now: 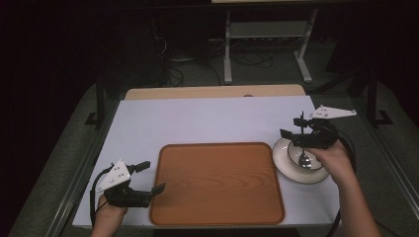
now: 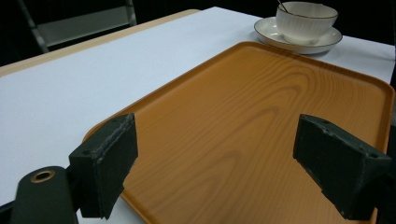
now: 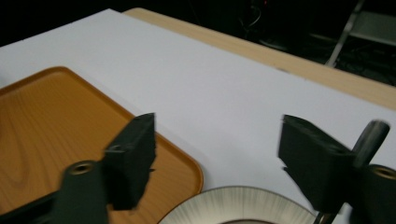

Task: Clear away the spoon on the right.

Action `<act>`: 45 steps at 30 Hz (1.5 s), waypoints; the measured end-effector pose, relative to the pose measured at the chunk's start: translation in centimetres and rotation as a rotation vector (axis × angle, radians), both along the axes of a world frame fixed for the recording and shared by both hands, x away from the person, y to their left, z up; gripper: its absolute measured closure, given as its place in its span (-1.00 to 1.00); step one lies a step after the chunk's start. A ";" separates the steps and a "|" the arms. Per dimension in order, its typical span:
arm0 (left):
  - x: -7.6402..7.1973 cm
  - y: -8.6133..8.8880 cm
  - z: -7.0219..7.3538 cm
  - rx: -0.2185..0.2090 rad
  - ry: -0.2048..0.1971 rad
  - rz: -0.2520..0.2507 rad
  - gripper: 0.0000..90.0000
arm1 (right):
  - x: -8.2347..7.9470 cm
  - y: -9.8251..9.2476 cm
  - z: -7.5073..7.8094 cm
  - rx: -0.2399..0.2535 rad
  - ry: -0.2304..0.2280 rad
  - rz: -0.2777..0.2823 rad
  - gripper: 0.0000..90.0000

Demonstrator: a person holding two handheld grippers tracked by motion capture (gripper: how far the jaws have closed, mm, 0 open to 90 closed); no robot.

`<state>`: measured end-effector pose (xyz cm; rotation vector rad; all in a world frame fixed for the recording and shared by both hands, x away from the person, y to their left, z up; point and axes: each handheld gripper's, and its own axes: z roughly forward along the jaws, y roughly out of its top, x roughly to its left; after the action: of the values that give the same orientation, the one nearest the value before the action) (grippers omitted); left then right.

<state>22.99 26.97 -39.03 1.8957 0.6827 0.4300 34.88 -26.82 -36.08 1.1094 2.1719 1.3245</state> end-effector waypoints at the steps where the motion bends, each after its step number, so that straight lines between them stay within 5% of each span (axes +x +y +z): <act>1: 0.0 0.0 0.0 0.000 0.000 0.000 -0.70 | 0.0 0.0 0.0 0.000 0.000 0.000 -0.27; 9: 0.0 0.1 0.0 -0.003 0.000 0.009 -0.70 | 0.7 -0.3 -0.9 -0.058 0.050 -0.042 0.35; 10: 0.0 0.1 0.0 -0.001 -0.001 0.009 -0.70 | 0.8 -0.4 -1.1 -0.078 0.052 -0.066 0.62; 17: -0.1 0.2 0.0 -0.002 0.000 0.013 -0.70 | 1.0 -0.9 -1.5 -0.106 0.066 -0.121 0.98; 45: -0.2 0.3 0.0 0.002 0.003 0.015 -0.70 | 1.2 -3.8 -2.7 -0.134 0.098 -0.268 0.99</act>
<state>22.83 27.27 -39.04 1.8945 0.6992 0.4374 36.08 -30.64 -38.82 1.3786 2.0559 1.0136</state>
